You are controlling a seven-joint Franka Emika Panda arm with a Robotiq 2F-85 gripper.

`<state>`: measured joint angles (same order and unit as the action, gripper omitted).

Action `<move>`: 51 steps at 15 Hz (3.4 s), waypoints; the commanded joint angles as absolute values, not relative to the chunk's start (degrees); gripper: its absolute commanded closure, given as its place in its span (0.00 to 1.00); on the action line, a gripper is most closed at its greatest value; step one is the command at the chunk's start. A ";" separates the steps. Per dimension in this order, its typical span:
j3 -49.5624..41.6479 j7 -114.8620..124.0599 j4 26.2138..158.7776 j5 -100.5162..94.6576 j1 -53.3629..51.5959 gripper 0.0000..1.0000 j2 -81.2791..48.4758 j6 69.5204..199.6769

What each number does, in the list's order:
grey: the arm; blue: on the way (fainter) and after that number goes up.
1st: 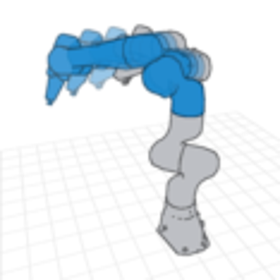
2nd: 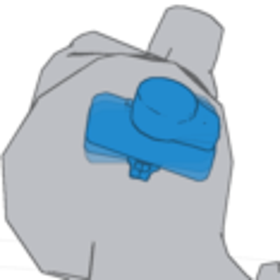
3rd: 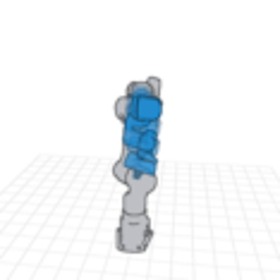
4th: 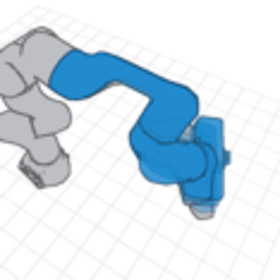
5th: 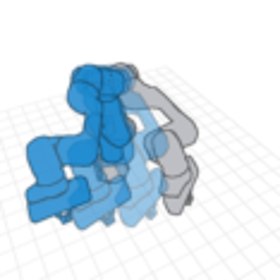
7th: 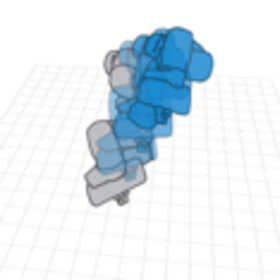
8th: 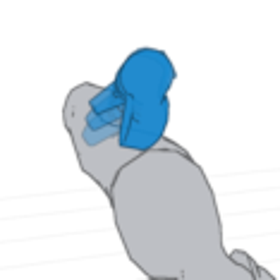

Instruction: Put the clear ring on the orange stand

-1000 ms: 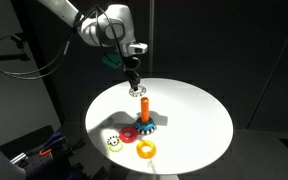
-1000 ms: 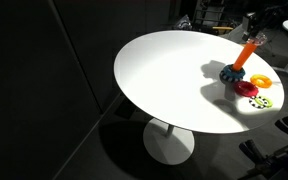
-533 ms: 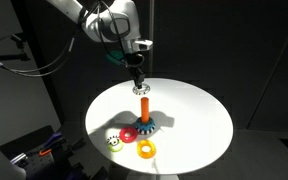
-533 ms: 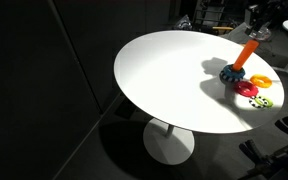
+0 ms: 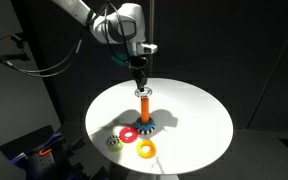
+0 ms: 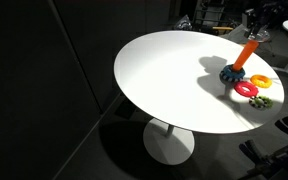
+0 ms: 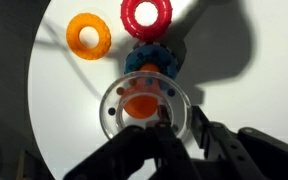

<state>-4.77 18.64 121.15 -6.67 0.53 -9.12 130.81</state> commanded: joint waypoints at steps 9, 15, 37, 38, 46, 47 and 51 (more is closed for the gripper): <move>-5.47 19.35 115.63 -6.18 0.65 0.91 -15.63 129.02; -5.63 18.60 115.89 -5.83 0.85 0.48 -15.42 128.83; -5.56 11.77 117.27 -0.66 3.76 0.00 -15.51 126.77; -5.53 11.30 117.50 -0.36 3.90 0.00 -15.40 126.81; -4.92 6.40 123.74 -1.11 3.49 0.00 -11.74 128.32; -4.81 6.45 124.87 -1.41 3.21 0.00 -10.92 128.40; -4.08 6.93 128.99 -2.45 2.04 0.00 -6.98 128.04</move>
<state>-4.60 7.43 124.69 -1.20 2.65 -11.95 127.98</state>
